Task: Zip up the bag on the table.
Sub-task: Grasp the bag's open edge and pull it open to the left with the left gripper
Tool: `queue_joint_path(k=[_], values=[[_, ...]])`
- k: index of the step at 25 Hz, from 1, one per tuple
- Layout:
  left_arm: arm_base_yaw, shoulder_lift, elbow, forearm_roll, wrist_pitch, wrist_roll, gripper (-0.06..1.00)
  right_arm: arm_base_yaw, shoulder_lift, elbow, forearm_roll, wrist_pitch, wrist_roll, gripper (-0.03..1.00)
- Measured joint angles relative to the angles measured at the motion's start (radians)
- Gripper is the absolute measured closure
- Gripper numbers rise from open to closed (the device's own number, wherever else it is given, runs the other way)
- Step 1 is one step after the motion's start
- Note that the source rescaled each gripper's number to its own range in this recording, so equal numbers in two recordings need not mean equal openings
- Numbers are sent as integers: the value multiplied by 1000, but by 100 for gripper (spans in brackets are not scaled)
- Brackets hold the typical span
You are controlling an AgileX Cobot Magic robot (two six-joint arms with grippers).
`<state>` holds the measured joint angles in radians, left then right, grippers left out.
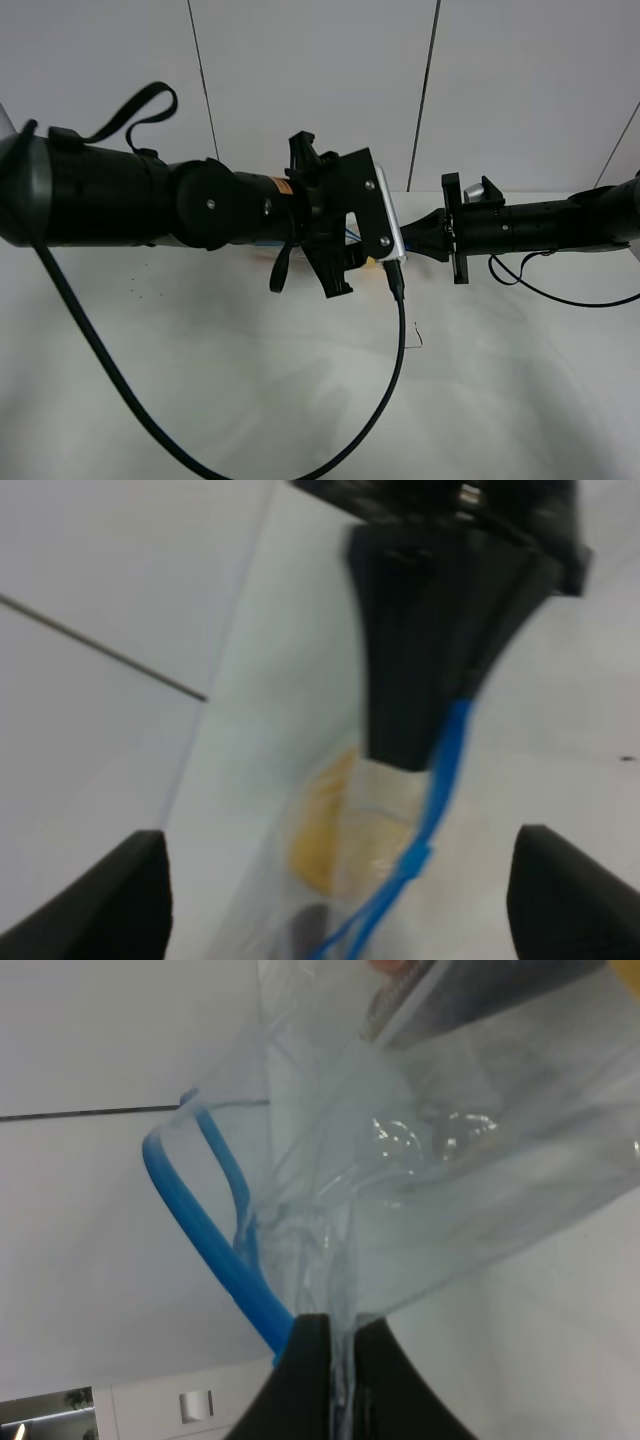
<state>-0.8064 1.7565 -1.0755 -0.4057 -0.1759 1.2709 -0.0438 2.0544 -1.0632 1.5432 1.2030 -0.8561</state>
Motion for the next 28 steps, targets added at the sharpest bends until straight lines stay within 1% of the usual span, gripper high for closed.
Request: queue_joint_path(k=[3,7,9,15,20,23,25,28], values=[[-16,52,0,0,-71,0,3,0,0,0,1,0,1,97],[-17,115,0,4,-195,0,7,0,0,0,3,0,1,97],[-17,139,0,12,-235,0,9,0,0,0,3,0,1,97],[-17,168,17,17,-262,0,21,0,0,0,3,0,1,97],[-17,169,46,17,-289,0,27,0,0,0,3,0,1,97],[-17,169,49,17,-318,0,36,0,0,0,3,0,1,97],[-17,169,49,18,-324,0,40,0,0,0,3,0,1,97],[-17,169,49,24,-326,-15,42,0,0,0,3,0,1,97]])
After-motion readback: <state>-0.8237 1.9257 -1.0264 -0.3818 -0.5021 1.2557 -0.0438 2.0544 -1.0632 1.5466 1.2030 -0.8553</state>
